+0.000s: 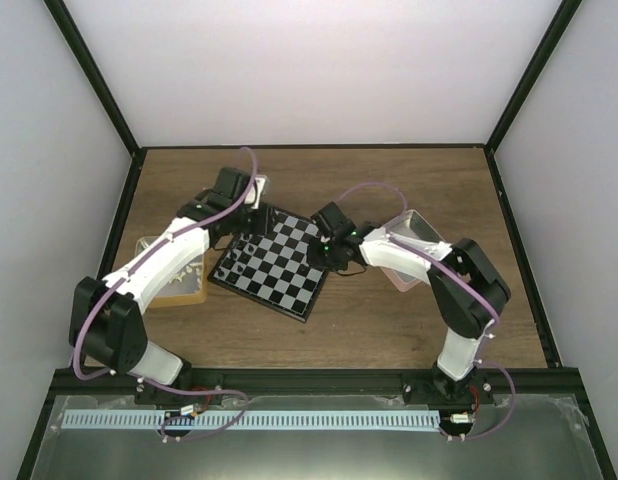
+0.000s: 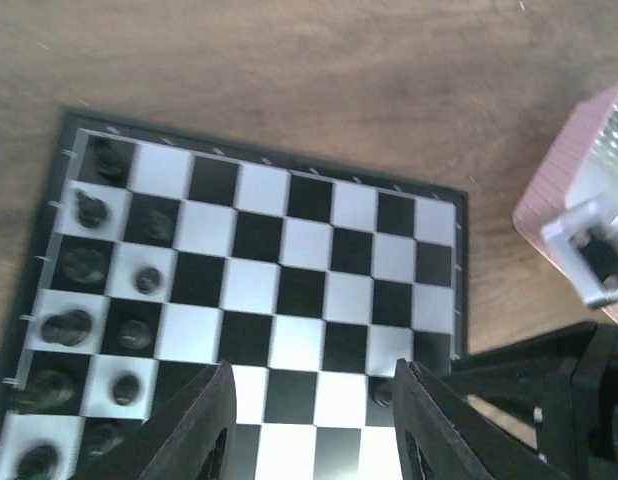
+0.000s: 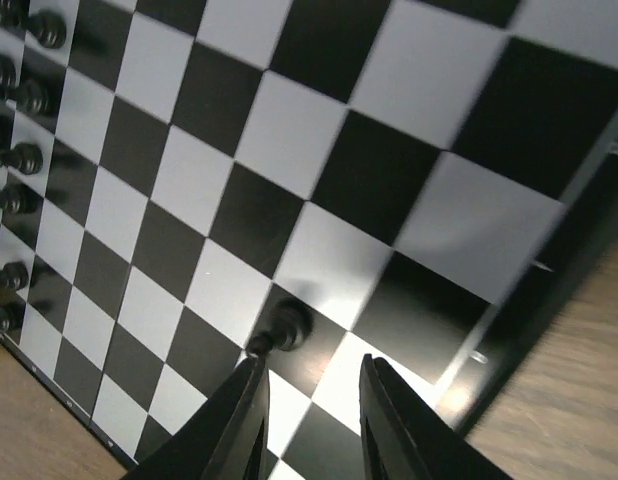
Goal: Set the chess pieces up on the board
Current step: Place the chess piece on the chessboard, then pick up the chess piece from the chessboard.
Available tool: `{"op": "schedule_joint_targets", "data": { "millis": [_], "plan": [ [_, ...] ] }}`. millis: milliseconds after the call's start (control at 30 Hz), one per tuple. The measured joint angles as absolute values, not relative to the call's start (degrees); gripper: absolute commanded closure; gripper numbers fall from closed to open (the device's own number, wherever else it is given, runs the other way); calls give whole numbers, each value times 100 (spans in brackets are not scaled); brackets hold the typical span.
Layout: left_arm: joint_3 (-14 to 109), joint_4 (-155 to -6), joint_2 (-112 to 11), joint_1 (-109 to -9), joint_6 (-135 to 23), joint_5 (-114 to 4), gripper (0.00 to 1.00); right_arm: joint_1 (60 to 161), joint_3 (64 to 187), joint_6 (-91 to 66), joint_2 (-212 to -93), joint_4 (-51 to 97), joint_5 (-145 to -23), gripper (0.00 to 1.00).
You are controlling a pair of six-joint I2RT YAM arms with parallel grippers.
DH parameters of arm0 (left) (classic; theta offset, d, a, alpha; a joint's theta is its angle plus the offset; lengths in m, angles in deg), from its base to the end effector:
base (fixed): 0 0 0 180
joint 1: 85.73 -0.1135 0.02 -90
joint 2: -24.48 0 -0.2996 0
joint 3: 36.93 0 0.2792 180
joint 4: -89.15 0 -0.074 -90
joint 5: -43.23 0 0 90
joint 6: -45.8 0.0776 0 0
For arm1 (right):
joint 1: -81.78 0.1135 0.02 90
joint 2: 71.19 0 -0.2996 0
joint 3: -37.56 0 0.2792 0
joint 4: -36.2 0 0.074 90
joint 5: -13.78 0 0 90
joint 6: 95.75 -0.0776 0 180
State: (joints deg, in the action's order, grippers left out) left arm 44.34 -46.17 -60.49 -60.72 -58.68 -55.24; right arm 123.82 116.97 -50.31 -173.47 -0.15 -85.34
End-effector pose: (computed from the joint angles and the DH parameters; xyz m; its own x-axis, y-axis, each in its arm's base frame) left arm 0.3327 -0.1678 0.2812 -0.7827 0.0922 -0.6156 0.3213 0.9069 -0.2727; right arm 0.3022 0.2891 0.1683 -0.9608 0.0665 -0.2691 -0.0663 0.8875 0.4561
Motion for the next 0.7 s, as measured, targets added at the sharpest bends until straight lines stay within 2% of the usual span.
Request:
{"op": "schedule_joint_targets", "data": {
  "millis": [433, 567, 700],
  "plan": [
    [4089, -4414, -7030, -4789, -5851, -5769, 52, 11576, 10351, -5754, -15620, 0, -6987, 73],
    [4089, -4434, -7301, -4575, -5997, -5719, 62, 11515, 10148, -5844, -15406, -18, -6731, 72],
    [4111, -4427, -7550, -4518, -6190, -5550, 65, 11513, 10071, -5885, -15316, -4, -6626, 72]
  ]
}}
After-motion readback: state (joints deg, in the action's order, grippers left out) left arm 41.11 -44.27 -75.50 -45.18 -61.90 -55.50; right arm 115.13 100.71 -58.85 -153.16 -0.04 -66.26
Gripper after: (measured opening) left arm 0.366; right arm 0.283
